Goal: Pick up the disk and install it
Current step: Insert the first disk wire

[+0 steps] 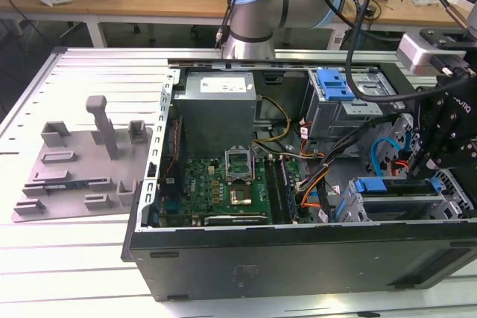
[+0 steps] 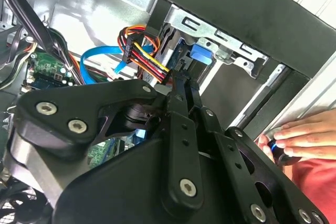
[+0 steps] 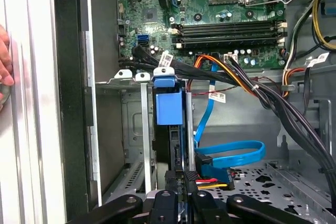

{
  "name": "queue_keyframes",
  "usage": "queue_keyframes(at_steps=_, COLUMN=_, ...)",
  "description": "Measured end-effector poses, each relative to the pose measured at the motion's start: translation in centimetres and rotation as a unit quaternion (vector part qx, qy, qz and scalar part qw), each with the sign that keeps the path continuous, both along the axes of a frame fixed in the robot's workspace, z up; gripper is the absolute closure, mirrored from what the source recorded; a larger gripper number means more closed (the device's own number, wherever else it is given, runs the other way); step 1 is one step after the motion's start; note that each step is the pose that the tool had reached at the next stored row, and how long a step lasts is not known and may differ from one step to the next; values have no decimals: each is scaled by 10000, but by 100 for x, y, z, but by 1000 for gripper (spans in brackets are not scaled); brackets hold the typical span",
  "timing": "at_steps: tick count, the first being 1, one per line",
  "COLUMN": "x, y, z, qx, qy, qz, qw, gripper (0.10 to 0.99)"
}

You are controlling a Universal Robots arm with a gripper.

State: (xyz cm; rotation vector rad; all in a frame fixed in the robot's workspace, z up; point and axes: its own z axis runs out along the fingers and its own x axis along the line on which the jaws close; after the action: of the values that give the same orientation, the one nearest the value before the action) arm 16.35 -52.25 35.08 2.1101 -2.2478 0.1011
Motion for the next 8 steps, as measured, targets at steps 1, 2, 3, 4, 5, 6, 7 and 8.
queue_keyframes(at_steps=1, x=0, y=0, z=0, qx=0, qy=0, qz=-9, qw=10000, gripper=918)
queue_keyframes(at_steps=2, x=1, y=0, z=0, qx=0, qy=0, qz=-8, qw=10000, gripper=918)
queue_keyframes(at_steps=3, x=1, y=0, z=-1, qx=0, qy=0, qz=-9, qw=10000, gripper=918)
queue_keyframes(at_steps=4, x=1, y=0, z=-2, qx=0, qy=0, qz=-9, qw=10000, gripper=918)
queue_keyframes(at_steps=5, x=1, y=1, z=-2, qx=0, qy=0, qz=-9, qw=10000, gripper=918)
queue_keyframes(at_steps=6, x=1, y=0, z=-2, qx=0, qy=0, qz=-8, qw=10000, gripper=918)
queue_keyframes(at_steps=7, x=1, y=0, z=-2, qx=0, qy=0, qz=-8, qw=10000, gripper=918)
queue_keyframes(at_steps=8, x=1, y=0, z=-2, qx=0, qy=0, qz=-8, qw=10000, gripper=918)
